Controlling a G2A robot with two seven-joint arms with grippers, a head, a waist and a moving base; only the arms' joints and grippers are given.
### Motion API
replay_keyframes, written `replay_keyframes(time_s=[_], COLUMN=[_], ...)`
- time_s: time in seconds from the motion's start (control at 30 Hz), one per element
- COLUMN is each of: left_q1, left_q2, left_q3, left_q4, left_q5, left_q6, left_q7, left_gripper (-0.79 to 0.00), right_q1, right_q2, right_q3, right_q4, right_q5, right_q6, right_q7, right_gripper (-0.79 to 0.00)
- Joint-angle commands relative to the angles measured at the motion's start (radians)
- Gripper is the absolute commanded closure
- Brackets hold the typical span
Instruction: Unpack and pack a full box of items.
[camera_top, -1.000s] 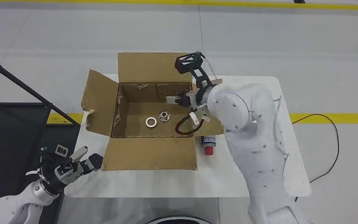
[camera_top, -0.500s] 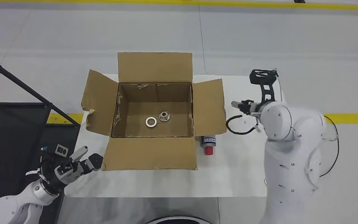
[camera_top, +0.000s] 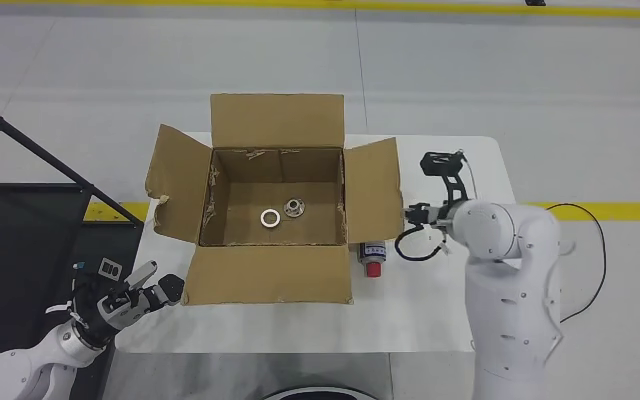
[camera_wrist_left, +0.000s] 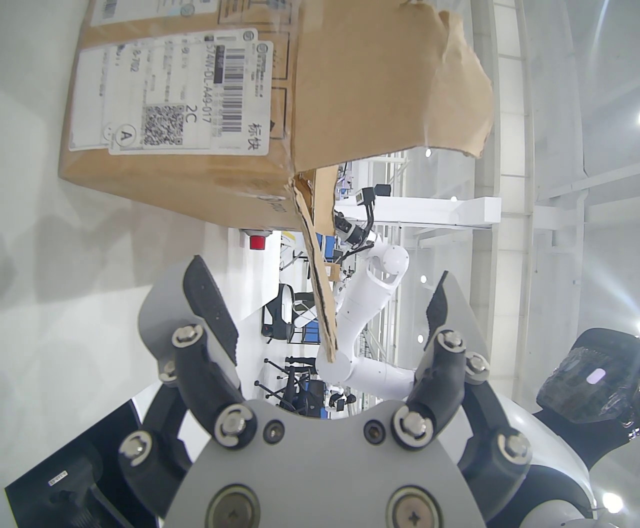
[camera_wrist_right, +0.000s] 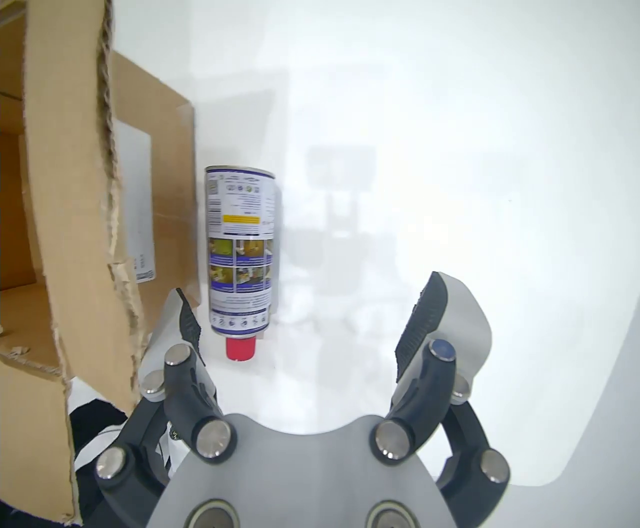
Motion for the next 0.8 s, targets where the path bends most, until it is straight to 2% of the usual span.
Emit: replay_keyframes(time_s=[0.0,0.23,0.53,0.77], left_q1=[0.000,0.000,0.000,0.000], left_q2=[0.000,0.000,0.000,0.000], left_q3=[0.000,0.000,0.000,0.000], left_q4=[0.000,0.000,0.000,0.000], left_q5=[0.000,0.000,0.000,0.000], left_q6=[0.000,0.000,0.000,0.000], left_q7=[0.000,0.000,0.000,0.000], left_gripper=[-0.785,-0.785,-0.785,-0.785], right_q1=[-0.004,-0.018,-0.026,-0.052], right_q2=[0.003,0.012,0.016,0.019], right_q3=[-0.008,-0.040,-0.123,-0.159], right_q4=[-0.016,-0.077,0.019,0.041], right_q5=[0.032,0.130,0.095,0.099], right_q6=[0.002,0.023,0.069,0.075], right_q7=[0.000,0.000,-0.035,-0.086], right_gripper=[-0.785,-0.785,-0.785,-0.785])
